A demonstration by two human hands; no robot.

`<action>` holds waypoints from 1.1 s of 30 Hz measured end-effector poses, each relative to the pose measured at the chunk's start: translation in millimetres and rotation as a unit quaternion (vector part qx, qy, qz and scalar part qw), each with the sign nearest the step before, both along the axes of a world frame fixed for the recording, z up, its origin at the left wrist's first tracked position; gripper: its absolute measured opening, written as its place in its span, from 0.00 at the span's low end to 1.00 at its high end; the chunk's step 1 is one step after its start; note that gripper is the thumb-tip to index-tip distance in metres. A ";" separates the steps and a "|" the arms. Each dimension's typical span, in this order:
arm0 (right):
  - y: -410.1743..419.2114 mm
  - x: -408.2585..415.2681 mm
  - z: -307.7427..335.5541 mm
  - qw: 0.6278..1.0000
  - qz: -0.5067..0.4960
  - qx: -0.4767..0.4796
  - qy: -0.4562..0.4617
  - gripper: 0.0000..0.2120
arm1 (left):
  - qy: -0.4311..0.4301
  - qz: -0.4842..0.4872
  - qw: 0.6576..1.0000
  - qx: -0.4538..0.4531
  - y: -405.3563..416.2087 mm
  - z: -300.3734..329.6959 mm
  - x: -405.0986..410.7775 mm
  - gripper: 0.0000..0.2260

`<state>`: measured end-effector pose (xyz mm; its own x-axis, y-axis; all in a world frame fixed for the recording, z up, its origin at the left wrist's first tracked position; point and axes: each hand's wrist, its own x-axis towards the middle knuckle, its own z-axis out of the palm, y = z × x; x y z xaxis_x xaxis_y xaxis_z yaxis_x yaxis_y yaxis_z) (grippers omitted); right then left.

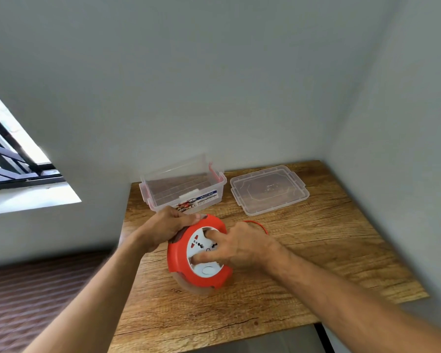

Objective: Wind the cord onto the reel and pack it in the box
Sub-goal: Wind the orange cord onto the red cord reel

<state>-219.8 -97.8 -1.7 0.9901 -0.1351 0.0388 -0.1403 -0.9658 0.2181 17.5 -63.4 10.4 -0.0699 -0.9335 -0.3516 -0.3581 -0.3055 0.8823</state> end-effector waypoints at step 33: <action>8.3 54.8 10.9 0.360 -0.518 0.703 -0.330 0.10 | -0.085 0.260 0.927 -0.257 25.3 -16.7 -42.6 0.19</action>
<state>-165.0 -89.5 9.2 0.2186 -0.7640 -0.6070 -0.1567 0.5865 -0.7946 -25.1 -38.1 -6.3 0.4518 -0.8728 0.1849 -0.4276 -0.0299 0.9035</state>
